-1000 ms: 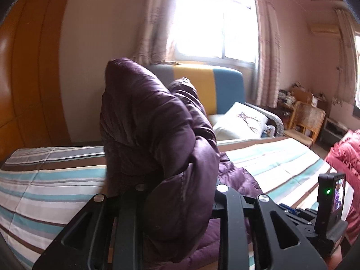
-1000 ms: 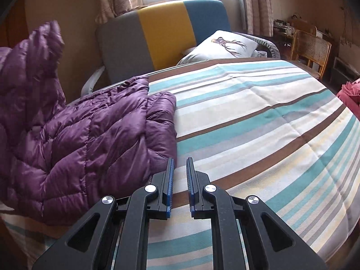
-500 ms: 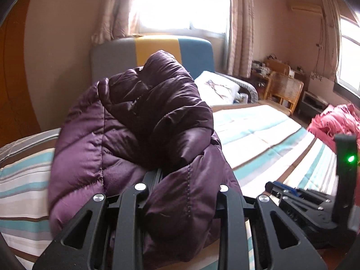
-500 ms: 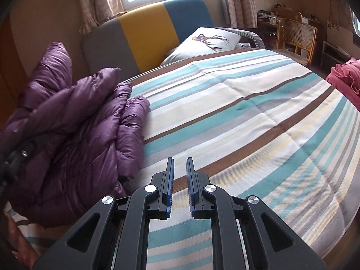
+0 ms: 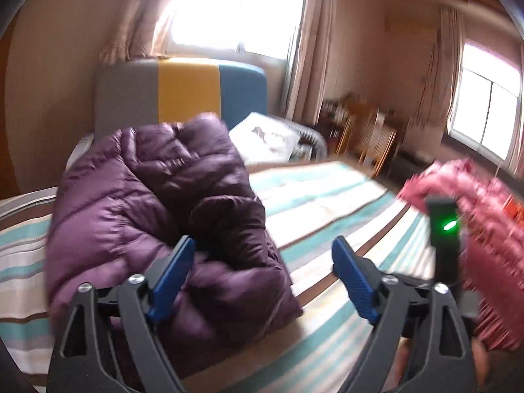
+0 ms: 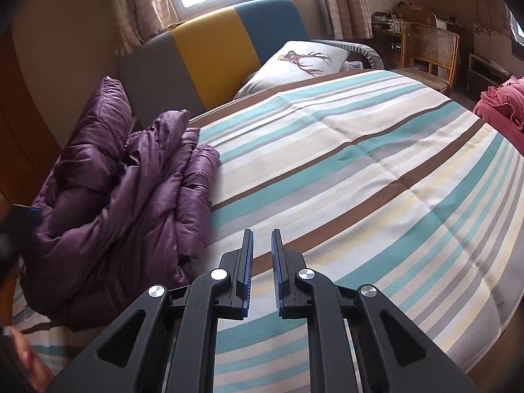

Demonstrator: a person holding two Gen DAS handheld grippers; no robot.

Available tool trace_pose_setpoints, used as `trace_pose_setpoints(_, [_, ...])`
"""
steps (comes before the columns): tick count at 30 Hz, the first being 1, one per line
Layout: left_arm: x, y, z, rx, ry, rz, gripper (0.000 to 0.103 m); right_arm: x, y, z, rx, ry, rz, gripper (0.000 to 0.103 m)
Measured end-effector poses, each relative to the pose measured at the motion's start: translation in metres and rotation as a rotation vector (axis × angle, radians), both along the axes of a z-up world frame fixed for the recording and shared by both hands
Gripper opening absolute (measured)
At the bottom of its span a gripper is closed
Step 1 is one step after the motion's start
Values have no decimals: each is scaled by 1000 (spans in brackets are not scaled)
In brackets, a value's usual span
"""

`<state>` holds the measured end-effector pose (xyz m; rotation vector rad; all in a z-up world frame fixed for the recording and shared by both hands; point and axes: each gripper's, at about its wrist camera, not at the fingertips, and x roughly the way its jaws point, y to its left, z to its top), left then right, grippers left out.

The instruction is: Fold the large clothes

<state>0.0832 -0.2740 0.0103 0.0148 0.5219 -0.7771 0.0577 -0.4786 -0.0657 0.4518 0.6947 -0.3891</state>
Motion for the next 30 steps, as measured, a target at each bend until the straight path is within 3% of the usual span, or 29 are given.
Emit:
trace_pose_setpoints(3, [-3, 34, 14, -79, -13, 57, 90, -2, 5, 7, -1, -13, 20, 11])
trace_pose_setpoints(6, [9, 79, 18, -144, -23, 215, 92, -3, 11, 14, 12, -34, 40, 11])
trace_pose_setpoints(9, [40, 125, 3, -122, 23, 420, 91, -2, 20, 27, 15, -66, 67, 11])
trace_pose_setpoints(11, [56, 136, -11, -94, 66, 458, 91, 2, 31, 39, 3, -98, 96, 11])
trace_pose_setpoints(12, [64, 136, -18, -66, 98, 450, 89, 4, 38, 49, -9, -124, 121, 18])
trace_pose_setpoints(13, [72, 132, -28, -25, 132, 413, 87, 6, 44, 55, -17, -143, 137, 41])
trace_pose_setpoints(14, [73, 127, -34, 4, 134, 388, 87, 9, 51, 64, -28, -170, 153, 52])
trace_pose_setpoints(15, [71, 120, -36, 36, 111, 379, 87, 11, 60, 73, -41, -205, 180, 57])
trace_pose_setpoints(19, [68, 103, -38, 82, 106, 365, 87, 34, 100, 92, -148, -192, 310, 39])
trace_pose_setpoints(24, [61, 100, -42, 124, 98, 368, 87, 74, 117, 71, -200, -80, 396, 24])
trace_pose_setpoints(26, [58, 105, -43, 137, 90, 363, 87, 81, 110, 59, -207, -36, 374, 20])
trace_pose_setpoints(30, [57, 102, -44, 164, 91, 340, 88, 80, 79, 45, -136, -41, 295, 18])
